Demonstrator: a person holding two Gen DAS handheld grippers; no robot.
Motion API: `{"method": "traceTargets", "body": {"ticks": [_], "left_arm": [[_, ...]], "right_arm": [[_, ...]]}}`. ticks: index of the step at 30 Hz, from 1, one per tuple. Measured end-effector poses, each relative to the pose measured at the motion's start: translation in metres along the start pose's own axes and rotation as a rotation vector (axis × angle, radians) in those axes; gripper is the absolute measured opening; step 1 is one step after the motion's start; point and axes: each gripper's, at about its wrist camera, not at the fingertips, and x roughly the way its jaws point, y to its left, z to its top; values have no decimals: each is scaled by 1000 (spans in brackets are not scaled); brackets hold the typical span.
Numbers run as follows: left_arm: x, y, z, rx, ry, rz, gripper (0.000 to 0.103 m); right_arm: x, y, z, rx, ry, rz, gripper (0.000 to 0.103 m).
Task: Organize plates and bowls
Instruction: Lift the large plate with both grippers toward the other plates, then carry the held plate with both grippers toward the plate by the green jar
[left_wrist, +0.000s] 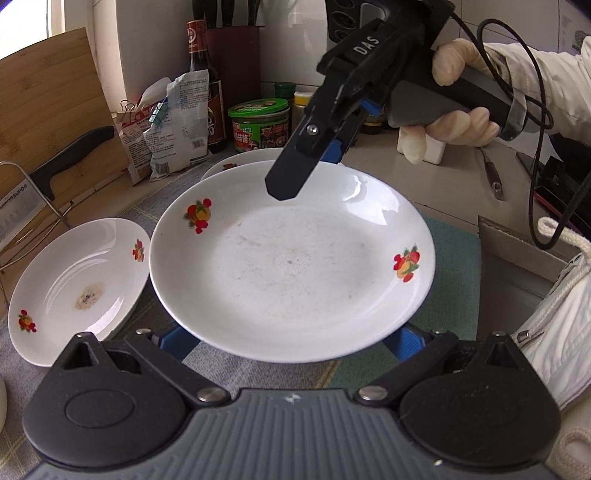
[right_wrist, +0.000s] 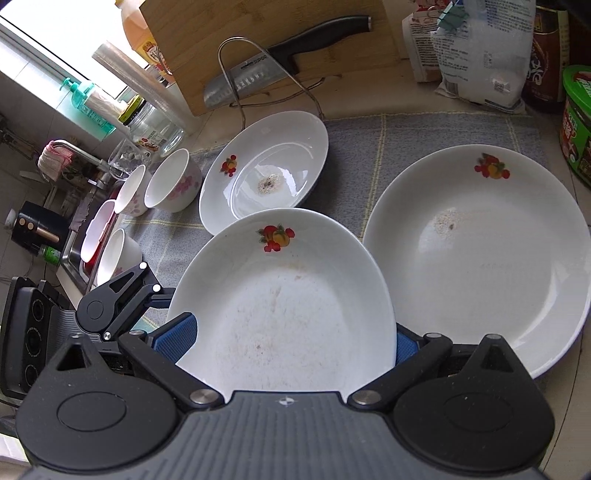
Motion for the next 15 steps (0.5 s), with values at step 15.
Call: {"method": "traceTargets", "body": {"ticks": [15], "left_arm": [[35, -6, 28, 9, 4, -12, 102]], "right_arm": [[-21, -46, 7, 33, -42, -12, 103]]}}
